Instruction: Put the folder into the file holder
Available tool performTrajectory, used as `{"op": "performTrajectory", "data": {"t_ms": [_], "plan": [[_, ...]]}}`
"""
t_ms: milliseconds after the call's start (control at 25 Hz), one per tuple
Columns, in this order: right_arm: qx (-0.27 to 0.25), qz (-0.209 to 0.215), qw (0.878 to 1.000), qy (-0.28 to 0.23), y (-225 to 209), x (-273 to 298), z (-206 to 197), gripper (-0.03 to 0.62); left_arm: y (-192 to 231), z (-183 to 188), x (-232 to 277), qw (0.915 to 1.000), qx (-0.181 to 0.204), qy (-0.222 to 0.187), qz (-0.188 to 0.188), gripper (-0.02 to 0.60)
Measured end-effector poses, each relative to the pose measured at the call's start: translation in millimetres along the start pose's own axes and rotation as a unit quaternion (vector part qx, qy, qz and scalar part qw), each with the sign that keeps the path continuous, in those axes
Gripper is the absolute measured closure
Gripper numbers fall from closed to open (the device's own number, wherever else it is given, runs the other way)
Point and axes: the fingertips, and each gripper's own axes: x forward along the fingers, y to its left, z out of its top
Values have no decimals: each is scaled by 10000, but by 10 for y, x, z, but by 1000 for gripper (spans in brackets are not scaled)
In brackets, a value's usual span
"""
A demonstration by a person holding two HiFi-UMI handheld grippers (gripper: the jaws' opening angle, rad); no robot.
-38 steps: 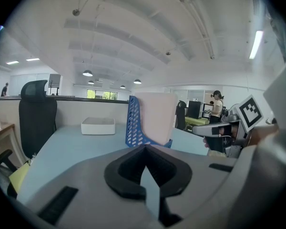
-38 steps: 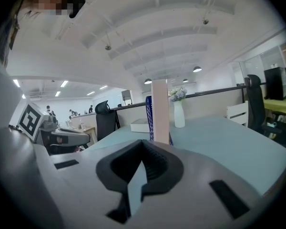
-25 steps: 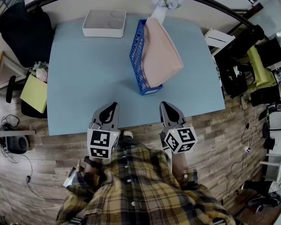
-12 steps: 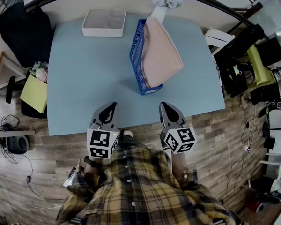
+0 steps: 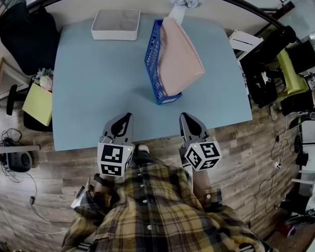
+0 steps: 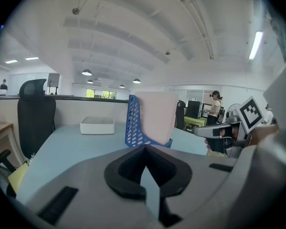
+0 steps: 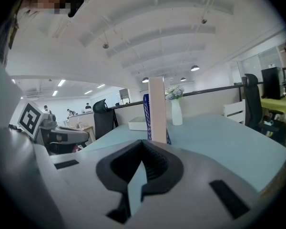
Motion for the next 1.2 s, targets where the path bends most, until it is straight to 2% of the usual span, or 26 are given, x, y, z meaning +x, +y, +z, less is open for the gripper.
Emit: {"op": "performTrajectory", "data": {"t_ms": [1200], "plan": [[140,-14,9999,-24,-56,16,-5,591,23,5,22,10000,-5,14,70,591]]}}
